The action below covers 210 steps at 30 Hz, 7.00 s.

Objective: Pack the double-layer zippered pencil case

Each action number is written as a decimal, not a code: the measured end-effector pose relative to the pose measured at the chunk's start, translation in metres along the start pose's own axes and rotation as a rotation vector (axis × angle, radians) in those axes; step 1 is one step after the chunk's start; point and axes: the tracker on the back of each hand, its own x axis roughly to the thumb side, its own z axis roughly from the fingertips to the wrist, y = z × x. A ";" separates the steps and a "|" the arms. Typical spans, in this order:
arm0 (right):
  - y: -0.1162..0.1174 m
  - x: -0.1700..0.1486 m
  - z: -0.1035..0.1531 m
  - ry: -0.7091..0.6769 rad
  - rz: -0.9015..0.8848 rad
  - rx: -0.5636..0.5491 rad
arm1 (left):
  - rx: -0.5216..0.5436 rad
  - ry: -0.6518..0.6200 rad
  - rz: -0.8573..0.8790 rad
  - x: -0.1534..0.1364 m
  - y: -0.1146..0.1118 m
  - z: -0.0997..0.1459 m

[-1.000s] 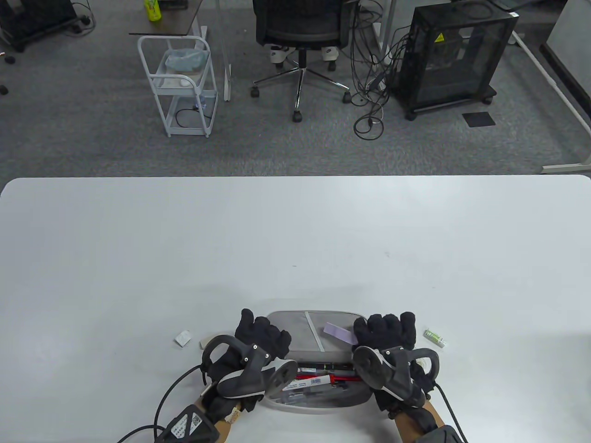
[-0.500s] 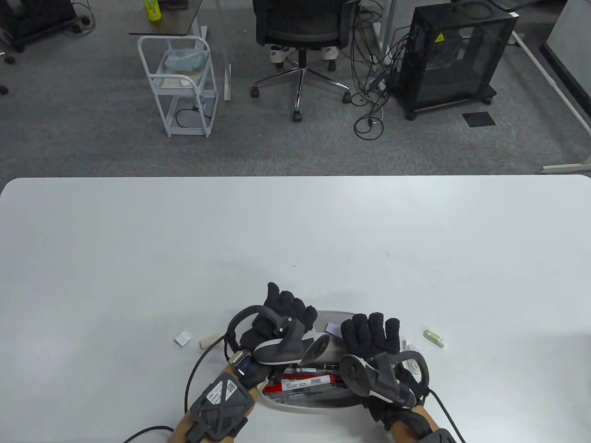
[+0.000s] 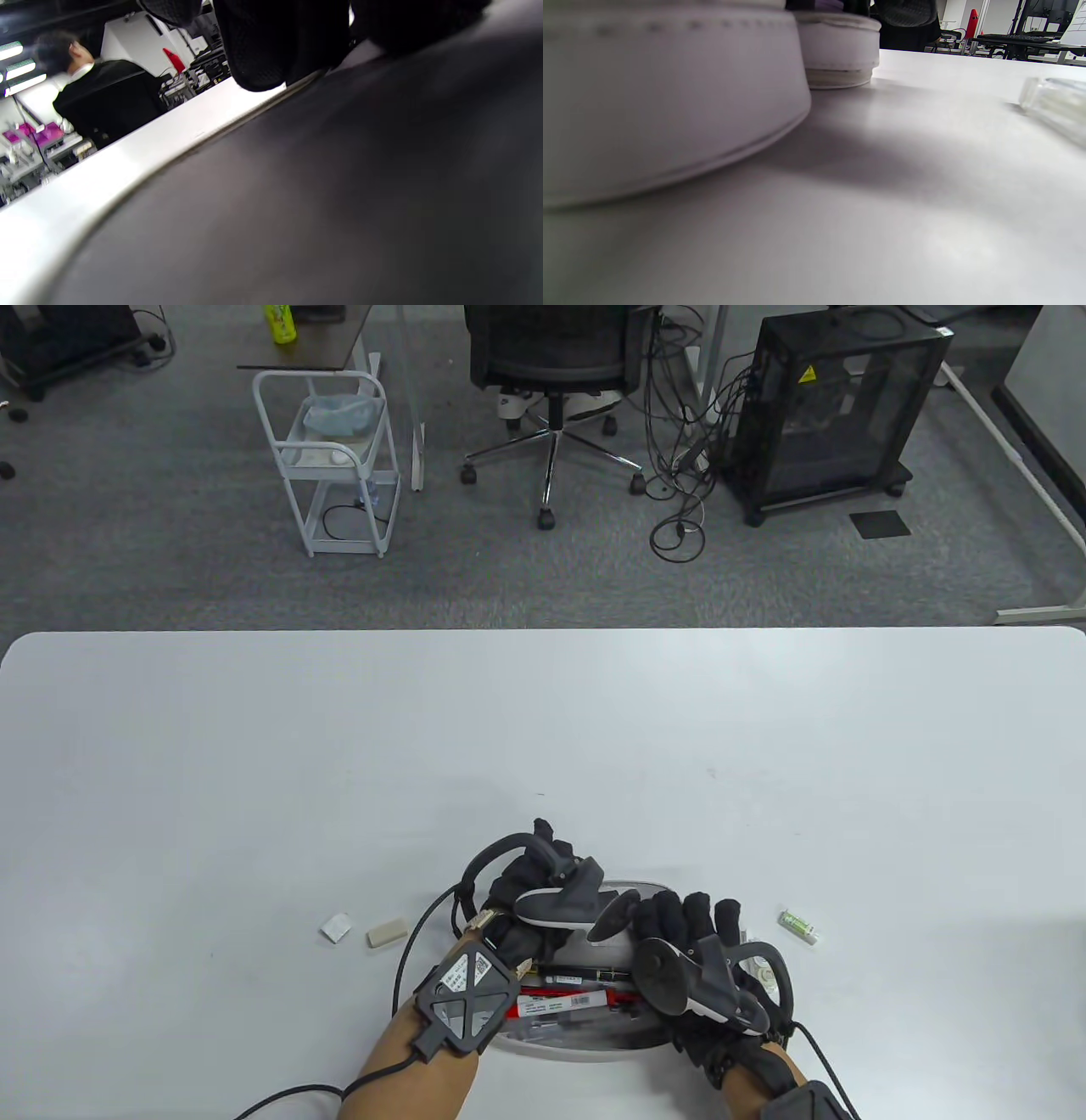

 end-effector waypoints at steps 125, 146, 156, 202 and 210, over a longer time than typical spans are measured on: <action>-0.010 -0.009 0.017 -0.271 0.005 -0.027 | 0.217 -0.180 0.230 -0.003 -0.030 0.104; -0.004 -0.005 0.014 -0.273 0.074 -0.044 | 0.157 -0.072 0.202 -0.015 -0.037 0.107; -0.005 -0.013 0.013 -0.148 0.087 -0.037 | 0.106 0.140 0.207 -0.024 -0.039 0.105; 0.001 0.010 -0.009 -0.176 -0.143 -0.022 | 0.219 -0.285 0.211 0.048 -0.002 0.092; -0.003 0.008 0.001 -0.248 0.001 -0.100 | 0.140 -0.193 0.177 0.039 -0.004 0.092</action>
